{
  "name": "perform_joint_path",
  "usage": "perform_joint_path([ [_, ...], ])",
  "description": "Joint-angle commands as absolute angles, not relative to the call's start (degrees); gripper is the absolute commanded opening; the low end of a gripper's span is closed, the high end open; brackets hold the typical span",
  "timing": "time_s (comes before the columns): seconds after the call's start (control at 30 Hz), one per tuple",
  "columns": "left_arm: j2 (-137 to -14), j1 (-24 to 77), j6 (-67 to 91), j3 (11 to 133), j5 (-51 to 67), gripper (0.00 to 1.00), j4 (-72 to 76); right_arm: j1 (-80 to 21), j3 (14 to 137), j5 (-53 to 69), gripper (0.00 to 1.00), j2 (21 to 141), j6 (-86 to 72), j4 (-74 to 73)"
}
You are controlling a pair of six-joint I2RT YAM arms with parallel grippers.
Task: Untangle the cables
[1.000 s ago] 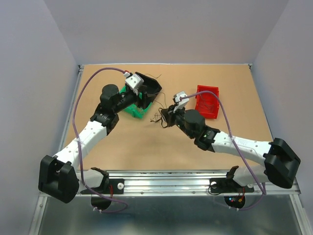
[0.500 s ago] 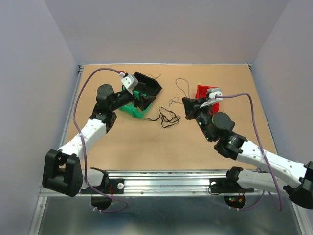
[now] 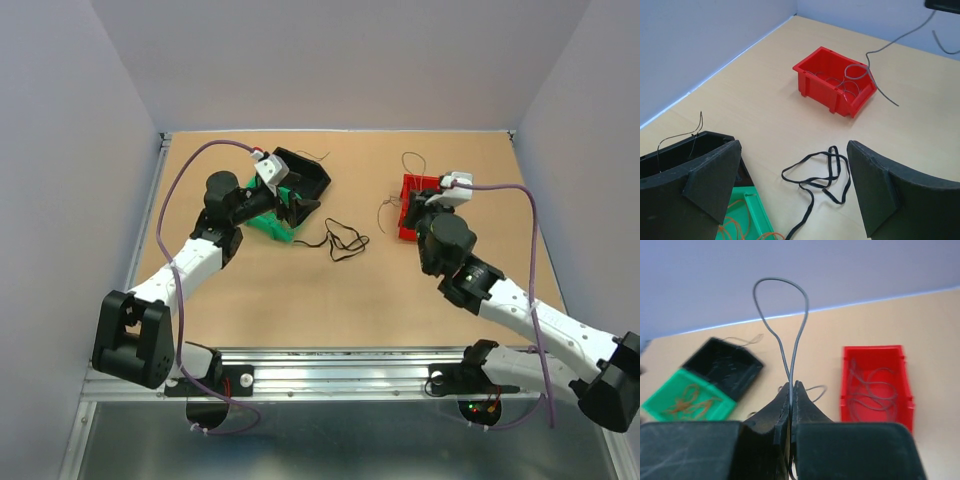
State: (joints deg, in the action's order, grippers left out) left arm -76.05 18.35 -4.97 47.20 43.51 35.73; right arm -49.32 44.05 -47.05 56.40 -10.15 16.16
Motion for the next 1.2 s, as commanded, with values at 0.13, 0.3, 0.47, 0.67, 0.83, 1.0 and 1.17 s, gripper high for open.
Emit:
perform_joint_path([
  [0.13,-74.27,19.25,-6.5,46.14,43.77,0.99,39.02,-26.47,50.36,-33.05,0.01,64.14,-21.79,5.98],
  [0.3,-73.92,19.77,-6.86,45.88,43.16,0.99,39.02,-19.0,52.12,-28.22,0.01,71.18,-24.34,4.92],
  [0.47,-73.39,20.21,-7.29,45.62,42.72,0.99,38.67,-15.3,53.35,-24.79,0.01,79.43,-25.84,4.75],
  [0.67,-72.6,20.92,-7.73,45.44,41.92,0.99,38.5,-14.77,57.82,-23.29,0.01,88.93,-25.84,3.08],
  [0.83,-71.81,21.36,-8.61,45.0,40.78,0.99,38.23,-14.68,68.17,-22.5,0.0,98.51,-24.79,-4.55],
  [1.0,-71.45,21.88,-9.23,44.91,40.17,0.99,37.79,-14.68,80.85,-20.75,0.01,111.87,-24.87,-18.1],
  [1.17,-70.93,22.76,-10.1,44.82,39.47,0.99,37.36,-14.68,80.95,-18.37,0.01,116.36,-26.54,-18.63],
])
